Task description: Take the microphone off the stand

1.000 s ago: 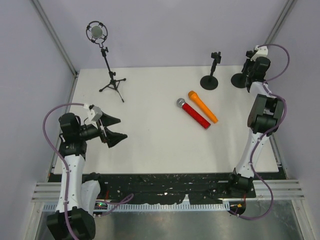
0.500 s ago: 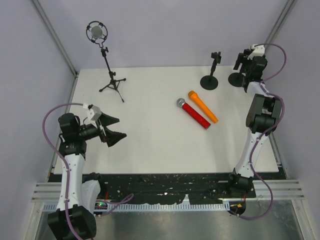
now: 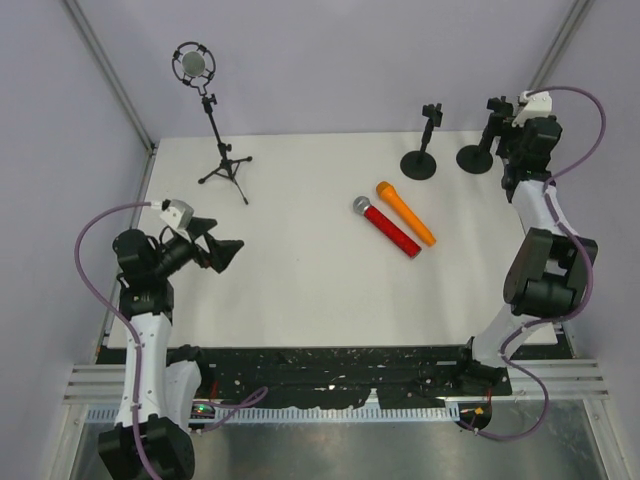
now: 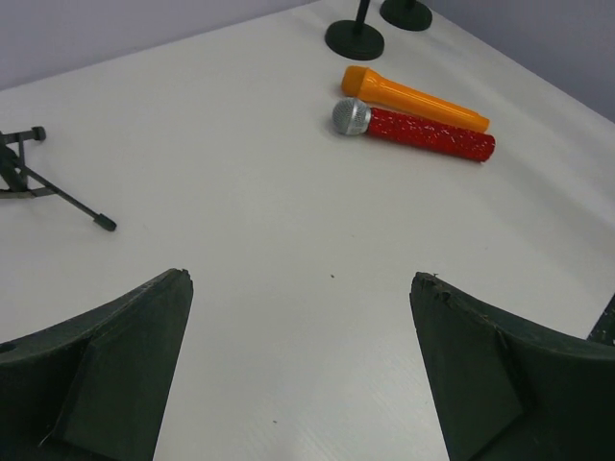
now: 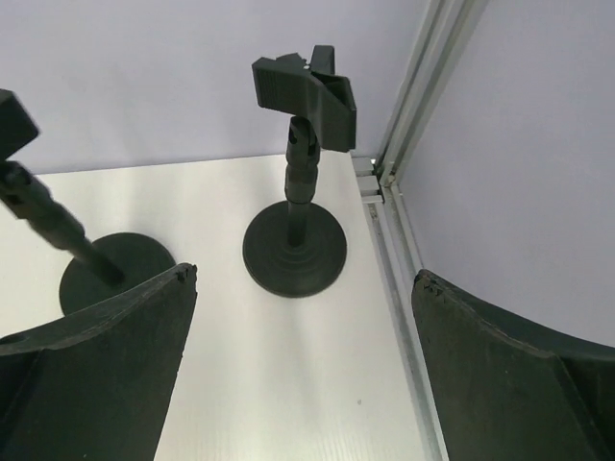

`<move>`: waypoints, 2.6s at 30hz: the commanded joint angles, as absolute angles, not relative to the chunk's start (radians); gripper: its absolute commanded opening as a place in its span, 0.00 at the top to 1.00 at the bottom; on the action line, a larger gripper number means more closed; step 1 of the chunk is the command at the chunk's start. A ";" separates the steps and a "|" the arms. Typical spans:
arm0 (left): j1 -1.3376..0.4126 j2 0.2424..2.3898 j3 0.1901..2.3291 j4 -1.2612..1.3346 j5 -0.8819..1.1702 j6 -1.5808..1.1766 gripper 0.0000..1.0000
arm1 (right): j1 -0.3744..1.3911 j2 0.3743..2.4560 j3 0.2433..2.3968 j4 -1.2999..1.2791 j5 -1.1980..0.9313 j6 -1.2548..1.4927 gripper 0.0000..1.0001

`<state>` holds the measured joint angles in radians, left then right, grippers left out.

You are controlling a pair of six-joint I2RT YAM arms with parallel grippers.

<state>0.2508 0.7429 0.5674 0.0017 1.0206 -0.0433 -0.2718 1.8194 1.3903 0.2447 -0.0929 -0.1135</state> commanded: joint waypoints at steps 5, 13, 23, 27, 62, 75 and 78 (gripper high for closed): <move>0.252 0.796 0.575 0.260 0.774 -0.138 0.00 | -0.304 1.450 1.206 0.049 -0.113 -0.158 0.04; 0.236 0.972 0.655 0.537 0.566 -0.204 0.00 | -0.302 1.145 1.083 -0.123 -0.277 -0.129 0.04; 0.066 1.311 0.825 0.771 0.310 -0.086 0.00 | -0.302 0.922 1.032 -0.205 -0.466 -0.029 0.03; 0.023 1.463 0.937 0.847 0.190 -0.065 0.00 | -0.302 0.876 1.025 -0.219 -0.485 -0.009 0.03; -0.055 2.074 1.350 1.120 -0.137 0.006 0.43 | -0.302 0.848 1.046 -0.218 -0.500 0.032 0.02; -0.051 2.066 1.313 1.158 -0.043 -0.048 0.97 | -0.304 0.845 1.042 -0.218 -0.489 0.026 0.02; -0.048 2.059 1.299 1.166 -0.005 -0.061 1.00 | -0.304 0.844 1.043 -0.219 -0.488 0.020 0.03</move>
